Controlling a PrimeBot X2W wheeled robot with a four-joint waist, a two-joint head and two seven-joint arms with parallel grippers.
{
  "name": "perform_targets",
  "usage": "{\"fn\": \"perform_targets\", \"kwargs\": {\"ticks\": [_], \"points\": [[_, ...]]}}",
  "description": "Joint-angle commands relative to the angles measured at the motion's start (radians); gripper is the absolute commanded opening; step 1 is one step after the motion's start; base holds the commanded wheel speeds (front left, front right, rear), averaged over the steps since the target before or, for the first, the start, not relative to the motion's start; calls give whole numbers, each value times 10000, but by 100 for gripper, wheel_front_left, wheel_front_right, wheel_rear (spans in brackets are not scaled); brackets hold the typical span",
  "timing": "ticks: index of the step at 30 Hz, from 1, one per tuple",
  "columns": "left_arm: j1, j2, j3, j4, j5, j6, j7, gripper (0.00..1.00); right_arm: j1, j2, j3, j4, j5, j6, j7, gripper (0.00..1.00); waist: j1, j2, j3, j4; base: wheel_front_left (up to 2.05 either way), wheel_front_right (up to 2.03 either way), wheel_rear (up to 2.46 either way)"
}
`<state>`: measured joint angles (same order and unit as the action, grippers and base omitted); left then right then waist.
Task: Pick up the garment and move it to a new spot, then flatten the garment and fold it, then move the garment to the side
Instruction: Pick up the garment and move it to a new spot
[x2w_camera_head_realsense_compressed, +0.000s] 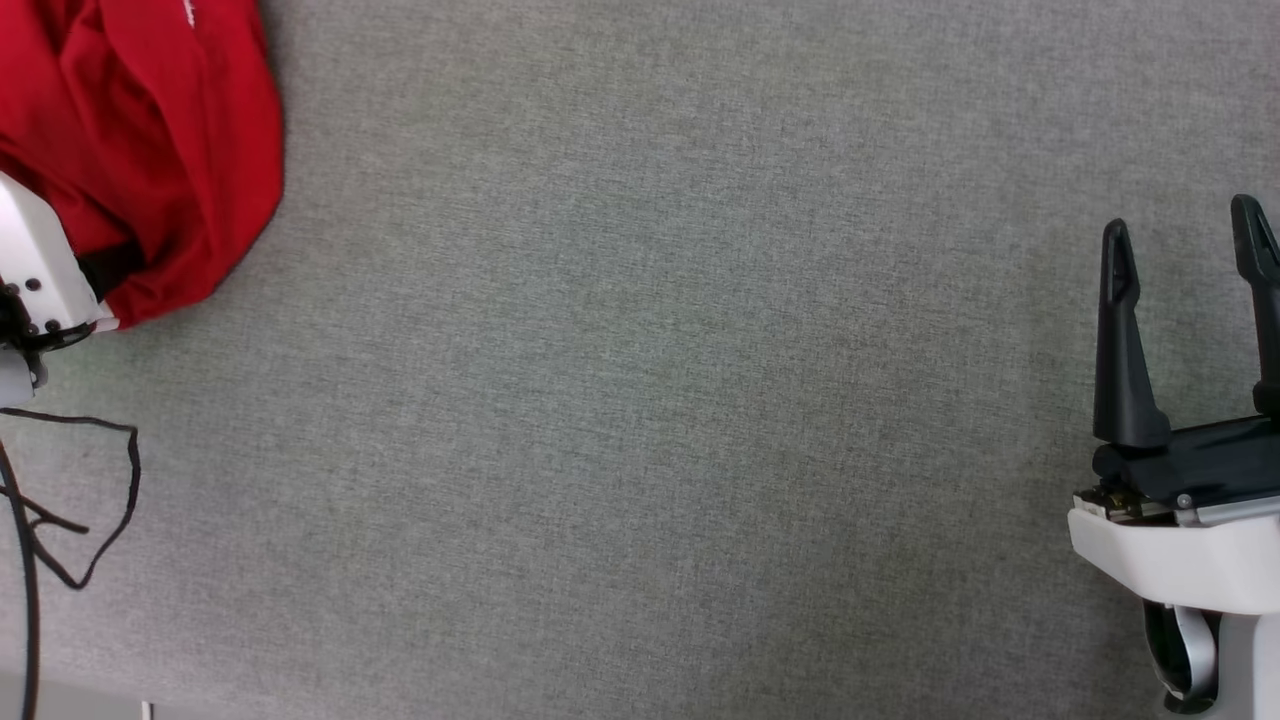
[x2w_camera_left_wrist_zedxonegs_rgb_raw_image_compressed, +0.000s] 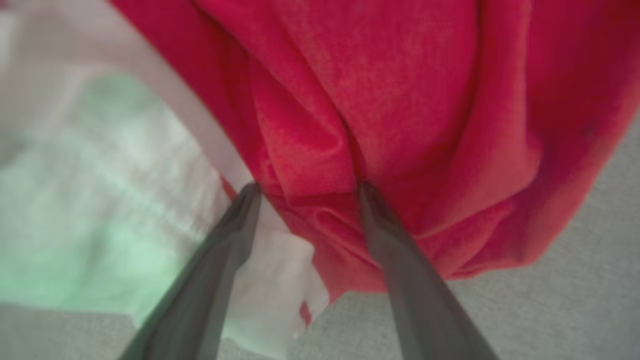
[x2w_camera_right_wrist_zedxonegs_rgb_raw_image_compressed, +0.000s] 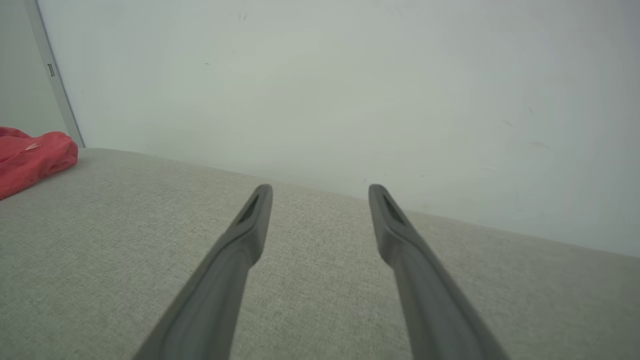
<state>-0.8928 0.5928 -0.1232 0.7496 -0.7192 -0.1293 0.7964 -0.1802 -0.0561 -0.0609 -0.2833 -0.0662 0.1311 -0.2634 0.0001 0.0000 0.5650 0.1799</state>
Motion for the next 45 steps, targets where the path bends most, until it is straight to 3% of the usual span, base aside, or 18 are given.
{"fn": "perform_targets", "kwargs": {"ticks": [1, 6, 7, 8, 18, 32, 39, 45], "points": [[83, -116, -263, 260, -78, 4, 191, 100, -92, -46, -33, -43, -69, -8, -21, 100, -1, 0, 60, -36, 0, 0, 0], [224, -338, -908, 704, -212, 2, 167, 100, -122, -28, -13, 21, 40, -8, -21, 100, -1, 0, 112, -139, 0, 0, 0], [201, -339, -1045, 750, -209, 2, 122, 46, -141, -21, -11, 29, 64, -7, -21, 100, -1, 0, 105, -162, 0, 0, 0], [175, -314, -1110, 781, -220, 2, -5, 0, -156, -13, -19, 42, 105, -7, -21, 100, -1, 0, 82, -182, 0, 0, 0], [-1125, 257, -1701, 369, -203, 1, -1713, 0, 62, 46, -60, 254, 323, -7, -21, 100, -1, 0, -870, -101, 0, 0, 0], [-2760, 1047, -4453, -2262, -103, 1, -3450, 0, 605, 72, -221, 704, 1091, -7, -21, 100, -1, 0, -2515, -263, 0, 0, 0], [-3491, 536, -5898, -3261, 10, 2, -3708, 0, 589, 72, -323, 761, 1336, -7, -21, 100, -1, 0, -2733, -892, 0, 0, 0], [-3885, -375, -7116, -3745, 135, 2, -3970, 0, 454, 76, -410, 796, 1589, -7, -21, 100, -1, 0, -2689, -1701, 0, 0, 0]]}}
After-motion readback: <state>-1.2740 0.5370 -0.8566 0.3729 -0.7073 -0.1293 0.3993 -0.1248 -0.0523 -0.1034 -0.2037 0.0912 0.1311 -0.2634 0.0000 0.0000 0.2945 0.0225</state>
